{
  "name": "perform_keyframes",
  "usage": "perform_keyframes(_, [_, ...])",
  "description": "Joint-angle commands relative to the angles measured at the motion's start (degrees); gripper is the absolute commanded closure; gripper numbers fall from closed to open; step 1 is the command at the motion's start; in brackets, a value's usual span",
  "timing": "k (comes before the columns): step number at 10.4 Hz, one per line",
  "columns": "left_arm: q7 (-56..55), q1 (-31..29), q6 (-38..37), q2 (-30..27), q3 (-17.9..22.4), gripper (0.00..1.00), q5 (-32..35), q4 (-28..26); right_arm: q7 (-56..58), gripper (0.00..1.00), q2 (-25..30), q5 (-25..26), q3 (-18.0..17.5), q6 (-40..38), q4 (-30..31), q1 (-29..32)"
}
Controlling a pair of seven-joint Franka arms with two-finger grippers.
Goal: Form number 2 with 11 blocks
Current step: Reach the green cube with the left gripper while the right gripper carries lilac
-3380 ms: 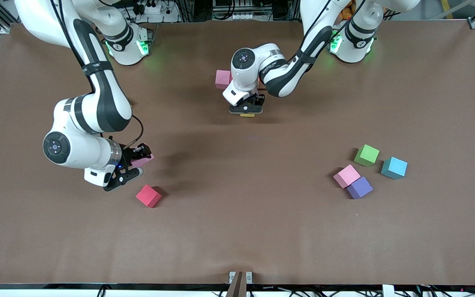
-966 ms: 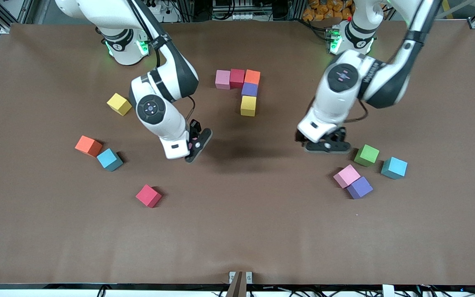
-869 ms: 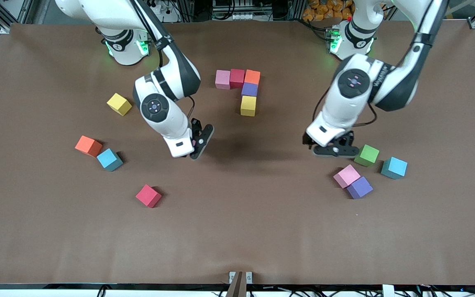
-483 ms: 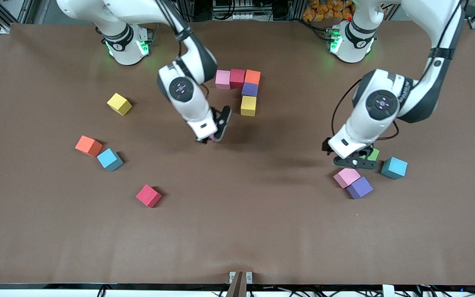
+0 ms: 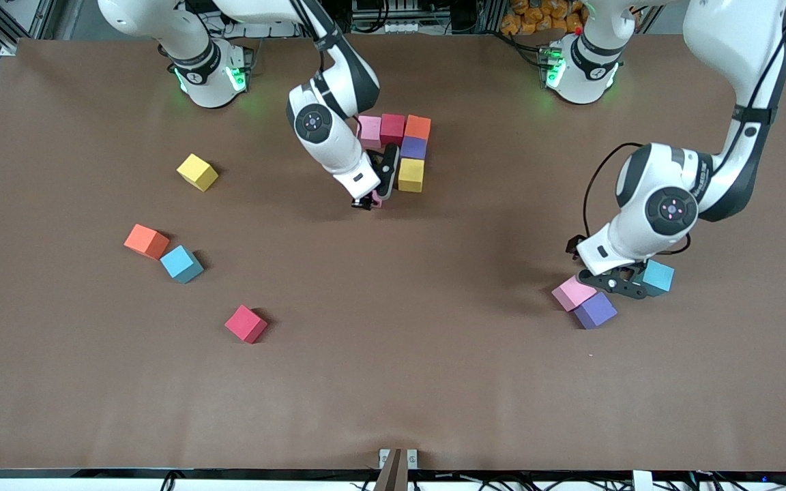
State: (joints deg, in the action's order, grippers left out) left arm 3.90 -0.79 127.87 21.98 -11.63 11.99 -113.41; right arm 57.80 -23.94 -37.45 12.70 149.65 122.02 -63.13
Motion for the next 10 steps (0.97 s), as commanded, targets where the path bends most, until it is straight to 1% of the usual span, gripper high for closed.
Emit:
perform_keyframes(1, [6.88, 0.0, 0.36, 0.17, 1.43, 0.0, -0.91, -0.32, 2.06, 1.0, 2.23, -2.71, 0.92, 2.65, 3.22, -3.22])
perform_keyframes(2, [12.14, 0.0, 0.71, 0.43, 3.09, 0.0, -1.0, -0.33, 2.23, 1.0, 2.32, -4.71, 0.92, 4.23, 4.18, -4.53])
perform_keyframes(3, [15.93, 0.0, 0.88, 0.43, 3.8, 0.0, -1.26, -0.33, 3.63, 1.0, 2.15, -6.74, 0.92, 5.81, 4.71, -5.77])
perform_keyframes(5, [16.85, 0.0, 0.89, 0.35, 3.9, 0.0, -1.26, -1.55, 7.66, 1.0, 1.97, -11.65, 1.01, 7.83, 5.68, -7.35])
perform_keyframes(7, [16.76, 0.0, 2.81, -0.09, 3.9, 0.0, -1.26, -4.53, 11.53, 1.0, 1.36, -16.84, 1.01, 10.04, 6.38, -9.37])
perform_keyframes(8, [16.76, 0.0, 4.21, -0.09, 4.33, 0.0, -1.26, -5.59, 12.51, 1.0, 0.92, -18.6, 0.92, 10.83, 6.39, -9.73])
perform_keyframes(10, [16.93, 0.0, 7.03, -0.01, 5.65, 0.0, -0.56, -7.0, 12.96, 1.0, 0.22, -19.06, 0.92, 12.41, 6.39, -10.43])
